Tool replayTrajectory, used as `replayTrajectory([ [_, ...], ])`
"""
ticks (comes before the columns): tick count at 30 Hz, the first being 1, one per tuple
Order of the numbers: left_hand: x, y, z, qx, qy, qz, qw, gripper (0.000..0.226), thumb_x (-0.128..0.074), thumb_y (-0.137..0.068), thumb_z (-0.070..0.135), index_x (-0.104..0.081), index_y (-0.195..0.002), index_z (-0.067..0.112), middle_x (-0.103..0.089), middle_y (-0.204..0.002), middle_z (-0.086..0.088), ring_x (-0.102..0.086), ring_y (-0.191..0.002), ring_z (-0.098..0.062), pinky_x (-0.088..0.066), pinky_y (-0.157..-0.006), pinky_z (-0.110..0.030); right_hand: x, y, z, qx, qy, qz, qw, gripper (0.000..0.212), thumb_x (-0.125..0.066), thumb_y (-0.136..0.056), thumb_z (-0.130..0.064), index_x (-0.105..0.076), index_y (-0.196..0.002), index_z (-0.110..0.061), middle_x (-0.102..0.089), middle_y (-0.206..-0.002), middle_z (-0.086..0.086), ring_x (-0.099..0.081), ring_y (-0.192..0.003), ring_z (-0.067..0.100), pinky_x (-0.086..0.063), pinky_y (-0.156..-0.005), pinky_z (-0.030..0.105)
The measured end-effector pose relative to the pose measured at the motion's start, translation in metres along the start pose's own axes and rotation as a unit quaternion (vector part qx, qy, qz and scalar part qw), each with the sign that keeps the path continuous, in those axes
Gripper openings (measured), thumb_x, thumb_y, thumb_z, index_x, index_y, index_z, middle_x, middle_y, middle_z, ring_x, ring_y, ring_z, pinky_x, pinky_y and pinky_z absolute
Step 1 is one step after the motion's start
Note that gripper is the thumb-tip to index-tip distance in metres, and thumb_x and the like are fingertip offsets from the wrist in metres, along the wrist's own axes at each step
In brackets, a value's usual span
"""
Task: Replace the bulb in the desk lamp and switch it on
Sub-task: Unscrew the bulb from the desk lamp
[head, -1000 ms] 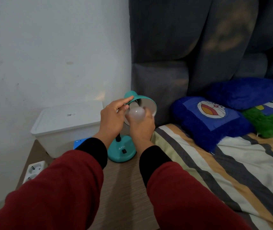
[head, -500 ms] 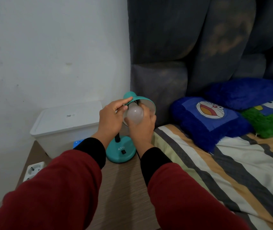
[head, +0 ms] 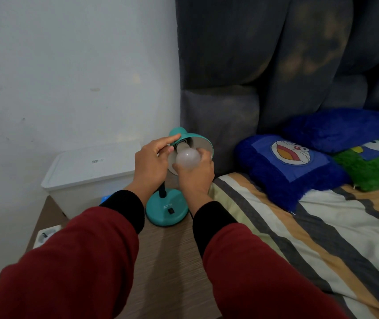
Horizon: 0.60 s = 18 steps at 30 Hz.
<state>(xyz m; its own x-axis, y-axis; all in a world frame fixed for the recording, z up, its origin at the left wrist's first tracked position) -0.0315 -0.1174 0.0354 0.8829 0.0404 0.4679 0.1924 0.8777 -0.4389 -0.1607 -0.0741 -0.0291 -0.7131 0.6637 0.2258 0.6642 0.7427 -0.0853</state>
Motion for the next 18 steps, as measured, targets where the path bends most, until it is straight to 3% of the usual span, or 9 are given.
replayTrajectory([
  [4, 0.0, 0.001, -0.001, 0.005, 0.01, 0.001, 1.0, 0.033, -0.052, -0.093, 0.006, -0.064, -0.12, 0.022, -0.064, -0.124, 0.003, -0.051, -0.103, 0.003, -0.029, -0.075, 0.015, 0.001, 0.0, -0.008, 0.039, 0.011, -0.001, 0.999, 0.066, -0.071, -0.078, -0.01, -0.04, -0.135, -0.025, -0.043, -0.135, 0.008, -0.046, -0.119, 0.022, -0.032, -0.085, 0.015],
  [7, 0.0, 0.0, 0.0, 0.003, 0.008, 0.005, 1.0, 0.033, -0.052, -0.093, 0.005, -0.065, -0.119, 0.022, -0.064, -0.124, 0.004, -0.052, -0.103, 0.002, -0.03, -0.076, 0.015, -0.003, 0.002, -0.004, 0.023, -0.043, -0.004, 0.999, 0.071, -0.072, -0.078, -0.034, -0.037, -0.139, -0.025, -0.048, -0.135, 0.006, -0.047, -0.123, 0.022, -0.039, -0.101, 0.029],
  [9, 0.0, 0.0, -0.001, 0.002, 0.007, 0.004, 1.0, 0.033, -0.052, -0.093, 0.005, -0.065, -0.119, 0.022, -0.065, -0.124, 0.004, -0.053, -0.102, 0.002, -0.03, -0.076, 0.015, -0.003, 0.001, 0.001, 0.007, -0.053, 0.004, 0.999, 0.068, -0.065, -0.083, -0.042, -0.035, -0.142, -0.024, -0.048, -0.138, 0.007, -0.047, -0.127, 0.023, -0.039, -0.104, 0.033],
  [12, -0.001, 0.0, -0.001, 0.002, 0.005, 0.006, 1.0, 0.034, -0.052, -0.093, 0.005, -0.065, -0.118, 0.022, -0.065, -0.123, 0.003, -0.056, -0.103, -0.001, -0.031, -0.076, 0.014, 0.0, 0.004, -0.01, 0.065, -0.006, 0.017, 0.998, 0.057, -0.066, -0.085, -0.014, -0.045, -0.137, -0.022, -0.042, -0.138, 0.008, -0.044, -0.127, 0.021, -0.029, -0.097, 0.011],
  [14, 0.0, 0.0, -0.001, -0.001, 0.004, 0.008, 1.0, 0.034, -0.052, -0.093, 0.004, -0.065, -0.118, 0.022, -0.066, -0.122, 0.002, -0.057, -0.101, -0.002, -0.032, -0.077, 0.01, -0.001, 0.005, -0.014, 0.079, -0.001, 0.018, 0.997, 0.06, -0.064, -0.081, 0.0, -0.048, -0.134, -0.022, -0.037, -0.138, 0.009, -0.042, -0.126, 0.02, -0.019, -0.091, 0.003],
  [16, 0.001, 0.0, -0.001, 0.0, 0.007, 0.009, 1.0, 0.034, -0.051, -0.093, 0.004, -0.065, -0.118, 0.022, -0.066, -0.122, 0.001, -0.055, -0.099, -0.001, -0.034, -0.08, 0.005, 0.0, 0.004, -0.012, 0.067, -0.011, 0.027, 0.997, 0.066, -0.067, -0.079, -0.006, -0.042, -0.138, -0.021, -0.041, -0.138, 0.009, -0.042, -0.125, 0.022, -0.026, -0.091, 0.007],
  [18, 0.001, 0.0, -0.001, 0.001, 0.008, 0.008, 1.0, 0.034, -0.051, -0.093, 0.004, -0.065, -0.118, 0.022, -0.065, -0.123, 0.002, -0.055, -0.1, 0.0, -0.034, -0.08, 0.006, 0.003, 0.003, -0.008, 0.05, -0.015, 0.032, 0.998, 0.069, -0.07, -0.078, -0.013, -0.038, -0.139, -0.019, -0.045, -0.136, 0.008, -0.045, -0.125, 0.024, -0.035, -0.097, 0.022],
])
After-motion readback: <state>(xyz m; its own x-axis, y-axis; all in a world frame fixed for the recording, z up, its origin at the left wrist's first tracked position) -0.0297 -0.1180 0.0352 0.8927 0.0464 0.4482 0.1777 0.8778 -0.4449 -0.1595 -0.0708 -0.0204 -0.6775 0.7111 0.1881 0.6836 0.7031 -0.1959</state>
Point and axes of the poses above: each hand's wrist, its own y-axis away from the middle knuckle, its own x-axis out of the back of the hand, z = x × y, the point moved 10 cm from there along -y, towards the middle knuckle
